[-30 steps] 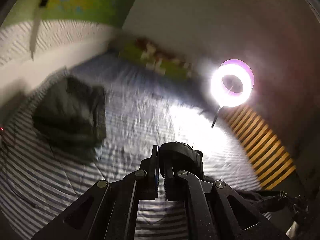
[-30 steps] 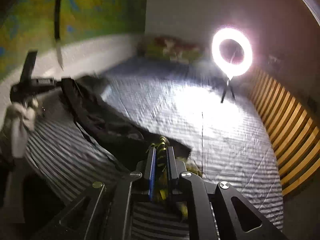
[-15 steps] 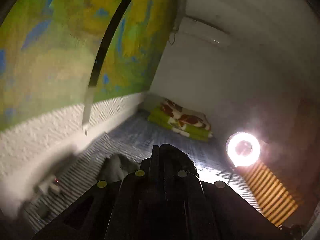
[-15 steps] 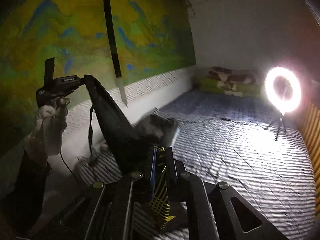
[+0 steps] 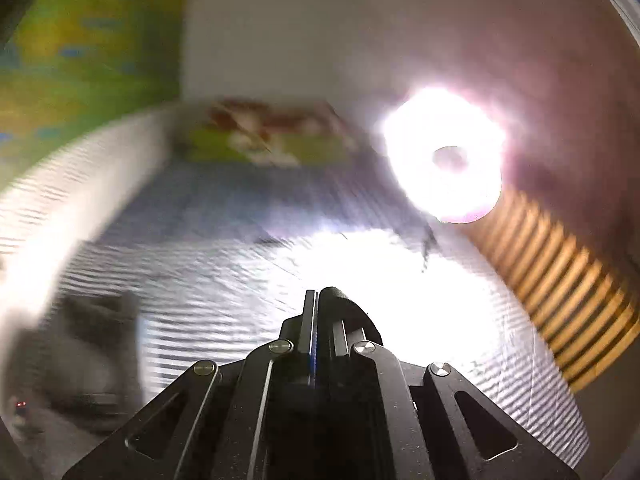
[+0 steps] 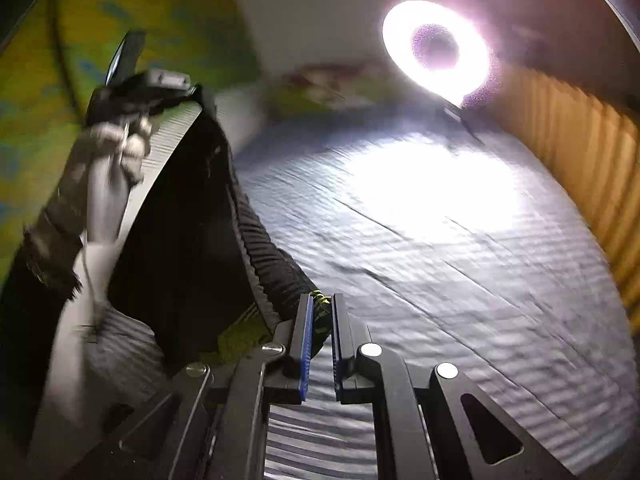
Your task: Organize objects
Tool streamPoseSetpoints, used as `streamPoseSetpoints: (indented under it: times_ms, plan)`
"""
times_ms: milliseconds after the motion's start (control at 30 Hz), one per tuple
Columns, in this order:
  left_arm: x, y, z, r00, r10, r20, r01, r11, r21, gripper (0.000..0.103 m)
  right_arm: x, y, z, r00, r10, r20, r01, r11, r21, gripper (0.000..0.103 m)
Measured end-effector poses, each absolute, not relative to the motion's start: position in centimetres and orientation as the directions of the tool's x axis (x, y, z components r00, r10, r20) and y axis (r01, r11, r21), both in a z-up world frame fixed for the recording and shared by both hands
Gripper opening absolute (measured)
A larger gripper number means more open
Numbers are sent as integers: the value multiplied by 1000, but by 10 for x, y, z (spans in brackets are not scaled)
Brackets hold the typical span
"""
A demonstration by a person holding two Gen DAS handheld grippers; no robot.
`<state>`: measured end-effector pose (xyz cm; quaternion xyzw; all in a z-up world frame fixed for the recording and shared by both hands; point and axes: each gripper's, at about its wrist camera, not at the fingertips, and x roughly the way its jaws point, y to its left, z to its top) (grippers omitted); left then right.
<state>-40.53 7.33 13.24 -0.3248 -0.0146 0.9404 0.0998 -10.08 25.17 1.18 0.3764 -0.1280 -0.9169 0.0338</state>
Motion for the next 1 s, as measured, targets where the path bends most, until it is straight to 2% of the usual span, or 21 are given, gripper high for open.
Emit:
streamPoseSetpoints:
  times_ms: [100, 200, 233, 267, 333, 500, 567, 633, 733, 833, 900, 967, 1000]
  plan:
    - [-454, 158, 58, -671, 254, -697, -249, -962, -111, 3, -104, 294, -26, -658, -54, -751, -137, -972, 190, 8]
    - [-489, 229, -14, -509, 313, -802, -332, -931, -153, 7, -107, 332, -64, -578, -13, -816, -234, -955, 181, 8]
    - [-495, 246, -35, -461, 306, -833, -339, -928, -154, 13, -107, 343, -77, -545, 2, -839, -262, -950, 168, 8]
    - [-498, 258, -52, -419, 285, -862, -347, -928, -138, 28, -105, 349, -84, -523, 14, -852, -278, -948, 156, 10]
    - [-495, 263, -65, -391, 271, -880, -363, -924, -124, 44, -105, 360, -104, -477, 27, -878, -304, -943, 136, 13]
    - [-492, 209, -49, -411, 283, -867, -374, -919, -123, 57, -103, 362, -117, -442, 56, -895, -306, -948, 92, 19]
    - [-489, 165, -35, -453, 271, -849, -368, -925, -98, 69, -104, 359, -114, -459, 55, -887, -300, -949, 96, 22]
    - [-485, 131, -30, -483, 235, -844, -354, -934, -57, 74, -111, 351, -109, -475, 40, -879, -277, -955, 106, 25]
    - [-461, 90, -27, -478, 197, -856, -364, -931, -12, 74, -130, 336, -101, -486, 61, -872, -263, -962, 79, 25]
    - [-441, 50, -33, -453, 214, -865, -363, -931, -40, 76, -148, 316, -88, -518, 54, -854, -209, -976, 66, 25]
    - [-433, 30, -43, -426, 219, -878, -348, -935, -65, 77, -163, 303, -84, -528, 44, -848, -168, -984, 54, 29]
    - [-427, 21, -52, -398, 232, -888, -341, -935, -91, 77, -187, 284, -80, -554, -5, -833, -94, -993, 68, 39]
    - [-422, 20, -53, -398, 231, -888, -335, -937, -93, 77, -199, 274, -78, -571, -28, -820, -60, -995, 76, 40]
